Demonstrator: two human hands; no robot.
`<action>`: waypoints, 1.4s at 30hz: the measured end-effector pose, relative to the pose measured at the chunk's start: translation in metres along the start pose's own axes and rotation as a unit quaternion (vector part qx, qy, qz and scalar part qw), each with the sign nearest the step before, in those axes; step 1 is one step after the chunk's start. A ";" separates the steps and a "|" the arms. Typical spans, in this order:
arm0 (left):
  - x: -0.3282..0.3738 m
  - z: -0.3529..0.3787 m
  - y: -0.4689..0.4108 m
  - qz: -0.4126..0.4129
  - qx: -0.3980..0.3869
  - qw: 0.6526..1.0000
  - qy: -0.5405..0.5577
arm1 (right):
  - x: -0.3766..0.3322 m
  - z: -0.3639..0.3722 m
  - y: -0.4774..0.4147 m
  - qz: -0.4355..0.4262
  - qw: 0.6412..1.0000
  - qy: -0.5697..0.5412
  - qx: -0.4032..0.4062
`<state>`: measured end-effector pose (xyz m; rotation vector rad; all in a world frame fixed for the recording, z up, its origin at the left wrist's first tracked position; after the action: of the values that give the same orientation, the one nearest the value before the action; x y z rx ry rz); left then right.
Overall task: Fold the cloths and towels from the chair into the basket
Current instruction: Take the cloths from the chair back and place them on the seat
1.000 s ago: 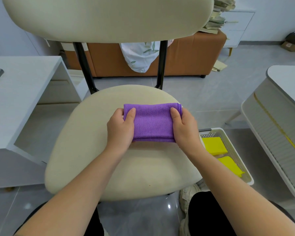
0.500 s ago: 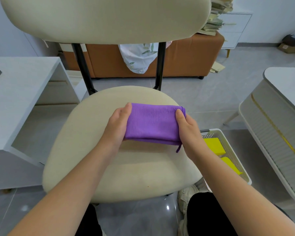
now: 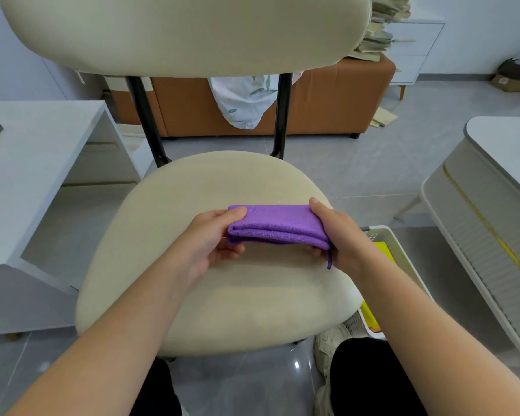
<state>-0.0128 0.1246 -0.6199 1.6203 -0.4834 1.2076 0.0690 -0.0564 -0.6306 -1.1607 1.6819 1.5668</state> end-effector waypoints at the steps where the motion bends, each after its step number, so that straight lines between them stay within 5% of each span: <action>1: 0.001 0.002 0.001 -0.004 -0.012 1.000 0.003 | 0.002 0.002 0.003 0.020 1.000 -0.005 -0.019; 9: 0.017 0.003 0.002 0.051 -0.055 0.997 0.018 | 0.013 0.001 0.009 0.119 0.989 -0.074 -0.055; 19: 0.029 -0.003 0.002 0.180 0.019 0.979 -0.091 | 0.001 0.014 0.011 0.057 0.988 -0.071 -0.123; 27: 0.013 -0.026 -0.009 0.069 0.093 0.993 -0.019 | 0.005 0.032 0.021 0.082 0.958 -0.077 -0.263; 36: 0.003 -0.009 -0.004 0.012 -0.019 0.997 -0.073 | 0.023 0.025 0.016 0.138 0.973 -0.027 -0.181; 42: 0.017 -0.012 0.001 0.075 -0.057 0.994 -0.053 | 0.014 0.026 0.017 0.099 0.972 -0.056 -0.208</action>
<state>-0.0123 0.1386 -0.6048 1.5772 -0.7409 1.1847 0.0437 -0.0348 -0.6385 -1.0981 1.4722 2.1433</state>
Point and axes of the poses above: each hand's wrist, its own y-axis away from the middle knuckle, its own z-axis out of the palm, x = y × z, the point moved 9 cm from there along -y, towards the middle knuckle, and after that the axes turned 10 degrees about x, right-handed, at the moved point
